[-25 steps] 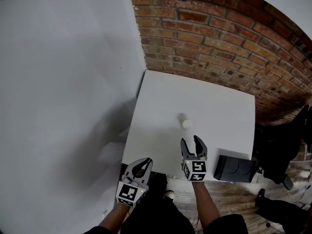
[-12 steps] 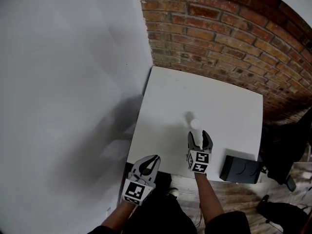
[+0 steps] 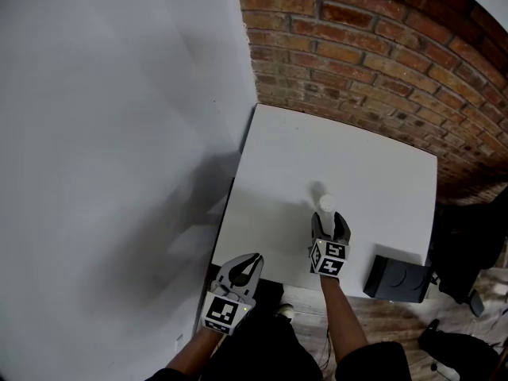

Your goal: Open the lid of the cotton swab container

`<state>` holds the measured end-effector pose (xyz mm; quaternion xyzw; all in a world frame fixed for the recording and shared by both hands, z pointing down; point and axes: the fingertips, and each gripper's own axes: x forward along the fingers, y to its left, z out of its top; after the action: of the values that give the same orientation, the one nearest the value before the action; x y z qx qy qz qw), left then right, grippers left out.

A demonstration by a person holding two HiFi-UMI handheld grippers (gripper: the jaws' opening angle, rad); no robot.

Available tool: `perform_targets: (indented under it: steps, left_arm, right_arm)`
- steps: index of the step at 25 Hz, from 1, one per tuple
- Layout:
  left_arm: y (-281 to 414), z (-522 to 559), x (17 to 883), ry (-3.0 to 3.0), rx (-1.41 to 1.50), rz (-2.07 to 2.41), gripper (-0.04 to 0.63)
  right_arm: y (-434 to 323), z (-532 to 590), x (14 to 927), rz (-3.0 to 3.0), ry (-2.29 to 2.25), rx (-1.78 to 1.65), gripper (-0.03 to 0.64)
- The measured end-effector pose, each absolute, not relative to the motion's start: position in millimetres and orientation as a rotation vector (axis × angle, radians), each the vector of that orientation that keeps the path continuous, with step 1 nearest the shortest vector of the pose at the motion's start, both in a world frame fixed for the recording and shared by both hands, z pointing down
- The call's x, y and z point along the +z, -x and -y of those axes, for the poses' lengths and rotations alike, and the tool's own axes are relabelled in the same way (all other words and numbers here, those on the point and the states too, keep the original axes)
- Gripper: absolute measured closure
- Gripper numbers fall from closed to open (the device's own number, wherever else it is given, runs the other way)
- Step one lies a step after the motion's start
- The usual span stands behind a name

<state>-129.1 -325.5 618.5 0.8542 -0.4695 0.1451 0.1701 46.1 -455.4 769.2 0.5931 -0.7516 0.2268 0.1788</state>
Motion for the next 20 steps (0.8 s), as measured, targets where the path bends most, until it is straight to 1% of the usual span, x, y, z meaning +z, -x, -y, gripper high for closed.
perform_targets:
  steps: [20]
  left_arm:
    - [152.7, 330.4, 633.8, -2.368, 0.433, 1.360, 0.580]
  right_arm:
    - [-43.8, 489.2, 800.8, 2.027, -1.663, 0.685, 0.359]
